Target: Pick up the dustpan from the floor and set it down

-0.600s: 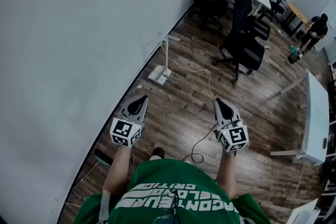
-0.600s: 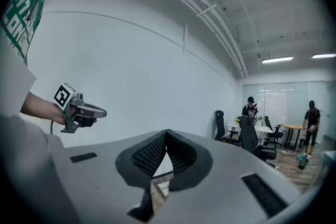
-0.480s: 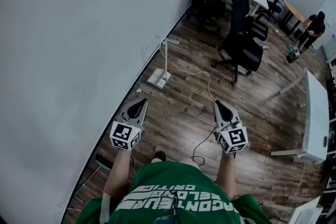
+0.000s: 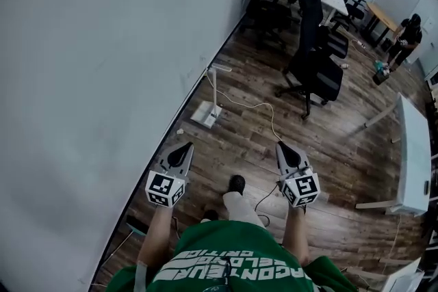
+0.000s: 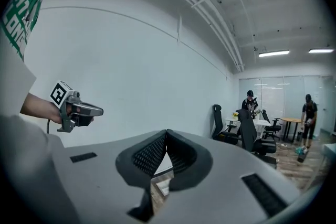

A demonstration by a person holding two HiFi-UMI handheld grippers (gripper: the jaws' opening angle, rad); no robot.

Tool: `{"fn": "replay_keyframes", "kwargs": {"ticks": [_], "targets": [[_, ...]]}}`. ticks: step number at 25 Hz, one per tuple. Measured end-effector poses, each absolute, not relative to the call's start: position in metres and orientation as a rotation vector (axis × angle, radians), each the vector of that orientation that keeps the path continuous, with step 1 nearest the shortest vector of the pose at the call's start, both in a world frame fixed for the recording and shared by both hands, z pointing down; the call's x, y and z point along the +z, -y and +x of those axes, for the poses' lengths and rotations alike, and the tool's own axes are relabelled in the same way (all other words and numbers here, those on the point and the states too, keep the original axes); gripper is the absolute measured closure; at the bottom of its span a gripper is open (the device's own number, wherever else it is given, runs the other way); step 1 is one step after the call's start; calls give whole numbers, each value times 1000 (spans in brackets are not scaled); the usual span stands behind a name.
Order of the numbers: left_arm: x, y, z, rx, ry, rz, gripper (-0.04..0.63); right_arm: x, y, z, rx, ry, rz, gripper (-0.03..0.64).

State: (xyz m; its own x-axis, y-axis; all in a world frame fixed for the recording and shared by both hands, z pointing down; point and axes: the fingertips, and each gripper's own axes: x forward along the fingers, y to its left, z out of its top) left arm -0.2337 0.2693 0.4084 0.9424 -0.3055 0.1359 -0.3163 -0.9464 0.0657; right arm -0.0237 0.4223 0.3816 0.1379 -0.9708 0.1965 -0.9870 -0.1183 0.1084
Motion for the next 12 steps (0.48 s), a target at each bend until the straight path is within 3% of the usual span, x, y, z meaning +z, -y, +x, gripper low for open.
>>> {"fn": "replay_keyframes", "kwargs": {"ticks": [12], "targets": [[414, -170, -121, 244, 619, 2976, 600, 401, -310, 102, 153, 2010, 2149, 608]]}}
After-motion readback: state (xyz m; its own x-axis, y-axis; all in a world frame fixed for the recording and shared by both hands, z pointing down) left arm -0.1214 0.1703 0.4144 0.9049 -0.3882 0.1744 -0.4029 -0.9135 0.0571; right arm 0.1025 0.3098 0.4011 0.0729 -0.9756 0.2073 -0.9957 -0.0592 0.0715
